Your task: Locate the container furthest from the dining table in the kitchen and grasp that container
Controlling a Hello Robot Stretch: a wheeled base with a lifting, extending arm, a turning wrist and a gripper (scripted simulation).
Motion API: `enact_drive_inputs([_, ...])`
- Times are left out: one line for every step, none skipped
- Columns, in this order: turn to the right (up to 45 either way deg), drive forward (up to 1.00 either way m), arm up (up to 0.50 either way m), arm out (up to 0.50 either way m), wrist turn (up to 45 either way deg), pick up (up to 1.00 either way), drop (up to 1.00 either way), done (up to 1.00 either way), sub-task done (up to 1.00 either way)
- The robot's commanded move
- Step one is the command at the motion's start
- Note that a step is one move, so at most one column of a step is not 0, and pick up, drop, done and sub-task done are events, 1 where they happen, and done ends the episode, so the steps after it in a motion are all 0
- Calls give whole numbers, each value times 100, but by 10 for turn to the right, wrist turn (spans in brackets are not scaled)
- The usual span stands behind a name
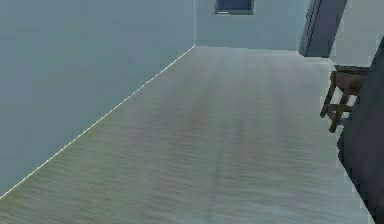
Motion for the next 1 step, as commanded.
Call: enact_drive_inputs([0, 10, 0, 0, 0, 0, 0, 0, 0])
